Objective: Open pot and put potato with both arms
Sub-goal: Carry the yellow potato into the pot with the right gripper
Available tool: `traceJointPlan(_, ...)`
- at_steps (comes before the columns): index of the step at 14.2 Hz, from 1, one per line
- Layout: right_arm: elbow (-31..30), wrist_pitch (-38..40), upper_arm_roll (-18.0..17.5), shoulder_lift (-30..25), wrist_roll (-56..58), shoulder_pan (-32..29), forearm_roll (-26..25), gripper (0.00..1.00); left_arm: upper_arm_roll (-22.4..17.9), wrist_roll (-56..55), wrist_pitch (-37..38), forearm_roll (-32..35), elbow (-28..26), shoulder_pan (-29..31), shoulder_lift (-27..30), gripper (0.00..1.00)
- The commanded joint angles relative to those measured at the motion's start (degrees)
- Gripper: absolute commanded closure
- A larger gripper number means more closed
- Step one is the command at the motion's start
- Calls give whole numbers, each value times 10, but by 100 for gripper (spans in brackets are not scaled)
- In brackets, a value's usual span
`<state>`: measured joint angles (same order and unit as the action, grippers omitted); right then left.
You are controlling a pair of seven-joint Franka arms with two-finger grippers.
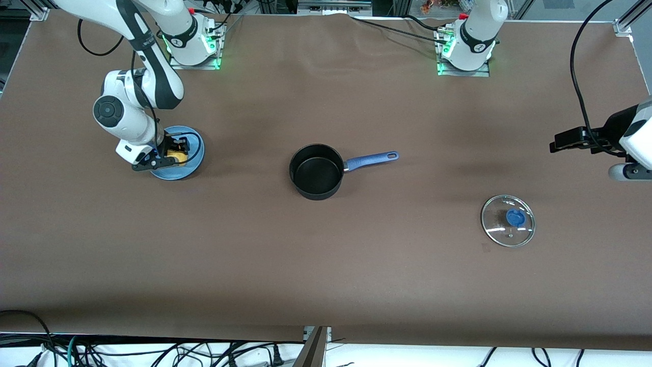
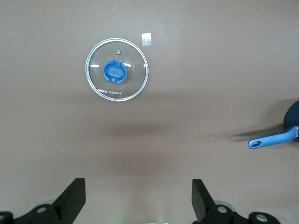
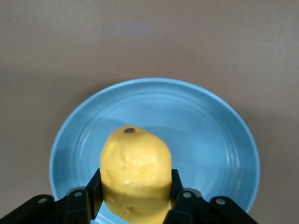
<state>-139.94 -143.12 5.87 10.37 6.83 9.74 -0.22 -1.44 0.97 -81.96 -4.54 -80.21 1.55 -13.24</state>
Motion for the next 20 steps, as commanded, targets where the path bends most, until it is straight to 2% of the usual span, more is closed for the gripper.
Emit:
traceJointPlan(1,57,128,-6,-48,1,-1,-4,80,7,-5,0,9,1,1,-6,0)
traceJointPlan(5,240,346,-7,-24,-8,17,9,80,8,-5,0,9,3,-4,-7,0)
traceJointPlan(8,362,412,-8,30,-80,63,61,80,7,-5,0,10,4,-5,-8,0)
traceJointPlan(11,435,411,-8,89,-202,129,127,80,7,-5,0,14,5,-5,-12,0)
traceJointPlan(12,463,408,-8,113,-240,154,152,80,12,-5,0,33,6,-5,-12,0)
traceJointPlan(14,531,397,-9,171,-297,191,174,80,13,-5,0,45,7,-6,-12,0)
traceJointPlan(16,576,353,-10,224,-361,236,185,80,13,-4,0,43,7,-5,-12,0)
traceJointPlan(20,583,233,-11,279,-466,301,186,80,12,-4,0,43,7,-5,-12,0)
